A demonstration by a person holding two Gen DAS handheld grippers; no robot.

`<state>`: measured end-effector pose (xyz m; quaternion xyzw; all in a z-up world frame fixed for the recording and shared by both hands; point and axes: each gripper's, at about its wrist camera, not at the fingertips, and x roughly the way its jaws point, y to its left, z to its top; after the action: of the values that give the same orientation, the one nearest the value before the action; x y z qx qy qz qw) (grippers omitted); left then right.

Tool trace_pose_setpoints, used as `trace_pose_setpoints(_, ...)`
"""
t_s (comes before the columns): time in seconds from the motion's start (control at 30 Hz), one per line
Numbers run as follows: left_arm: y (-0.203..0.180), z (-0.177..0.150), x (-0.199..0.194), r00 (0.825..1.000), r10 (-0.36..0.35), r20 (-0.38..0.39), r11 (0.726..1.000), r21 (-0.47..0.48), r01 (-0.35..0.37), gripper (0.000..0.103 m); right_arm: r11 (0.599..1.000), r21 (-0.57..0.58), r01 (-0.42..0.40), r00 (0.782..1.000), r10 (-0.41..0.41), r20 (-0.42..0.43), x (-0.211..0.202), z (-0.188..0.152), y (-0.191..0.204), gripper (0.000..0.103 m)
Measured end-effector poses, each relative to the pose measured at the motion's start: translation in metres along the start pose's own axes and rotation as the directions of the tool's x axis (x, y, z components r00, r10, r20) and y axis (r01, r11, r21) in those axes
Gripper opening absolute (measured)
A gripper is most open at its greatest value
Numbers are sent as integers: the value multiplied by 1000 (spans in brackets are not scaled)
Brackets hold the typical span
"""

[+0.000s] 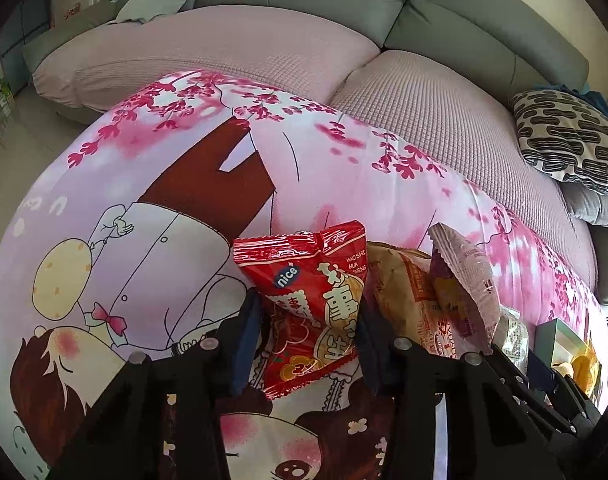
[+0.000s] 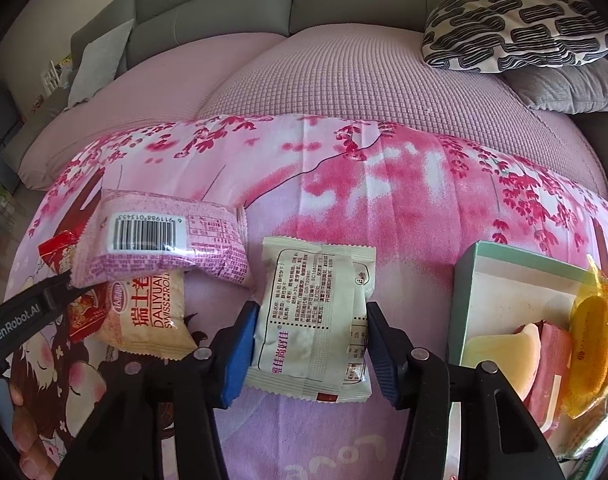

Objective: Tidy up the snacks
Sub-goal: 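Grasp the red 'nice' candy bag with the left tool while the right tool grasps the white-green pack, then lift the candy bag and white-green pack and carry them over the tray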

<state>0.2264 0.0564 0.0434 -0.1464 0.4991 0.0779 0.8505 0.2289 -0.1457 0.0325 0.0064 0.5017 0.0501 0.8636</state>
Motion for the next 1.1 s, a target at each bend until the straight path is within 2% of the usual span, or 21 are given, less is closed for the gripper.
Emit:
trace_pose_setpoints(0.4, -7, -4, -31, 999, 35, 6, 999, 17, -35, 45, 1000, 22, -19, 997, 18, 73, -50, -19, -5, 55)
trace_pose_setpoints(0.6, -16, -9, -54, 998, 46, 36, 998, 37, -47, 45, 999, 38, -23, 995, 20, 94, -72, -35, -10, 55)
trace_pose_setpoints(1.1, -62, -42, -100, 995, -9, 101, 989, 149, -6, 45, 994, 106, -25, 984, 6, 177, -129, -78, -43, 55)
